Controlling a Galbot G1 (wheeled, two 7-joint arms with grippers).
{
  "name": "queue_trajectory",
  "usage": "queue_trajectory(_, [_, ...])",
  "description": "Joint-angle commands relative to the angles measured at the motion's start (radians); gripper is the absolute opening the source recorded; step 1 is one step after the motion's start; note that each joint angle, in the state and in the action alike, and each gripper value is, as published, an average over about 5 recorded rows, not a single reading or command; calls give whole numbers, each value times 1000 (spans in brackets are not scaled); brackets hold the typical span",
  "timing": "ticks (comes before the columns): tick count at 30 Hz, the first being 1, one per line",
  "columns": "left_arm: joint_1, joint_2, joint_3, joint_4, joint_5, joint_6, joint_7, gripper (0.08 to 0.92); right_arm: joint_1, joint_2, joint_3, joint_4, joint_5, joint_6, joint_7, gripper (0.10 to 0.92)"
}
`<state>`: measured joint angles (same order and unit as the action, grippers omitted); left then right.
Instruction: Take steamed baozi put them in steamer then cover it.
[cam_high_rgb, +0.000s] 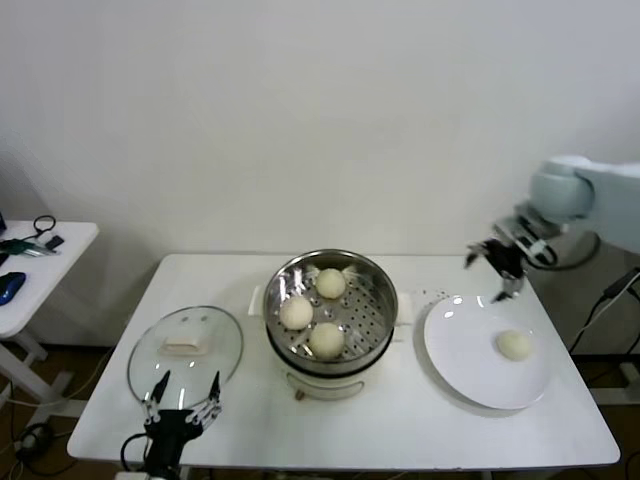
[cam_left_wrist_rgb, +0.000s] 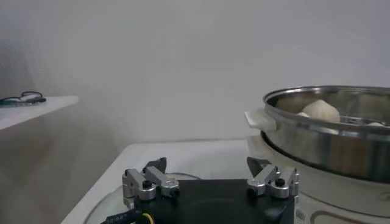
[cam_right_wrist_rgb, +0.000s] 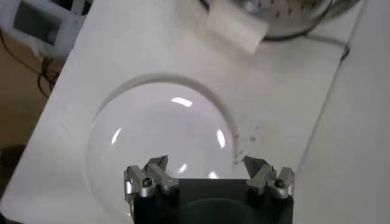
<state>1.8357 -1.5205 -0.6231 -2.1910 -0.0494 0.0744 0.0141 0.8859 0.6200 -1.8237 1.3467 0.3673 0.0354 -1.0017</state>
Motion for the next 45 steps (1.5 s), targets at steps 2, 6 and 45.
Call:
queue_trajectory(2, [1,-3,1,4,2,3,1,823,-461,-191,328,-174,-138,-110,5,823])
queue_trajectory(6, [6,-5,2,8,7,1,1,823,-600,-140,469,-265,-186,-87,14,823])
queue_trajectory(45, [20,-10,-1,13,13,-9,-6,823,-529,-22,459,-290,-162,-96,23,682])
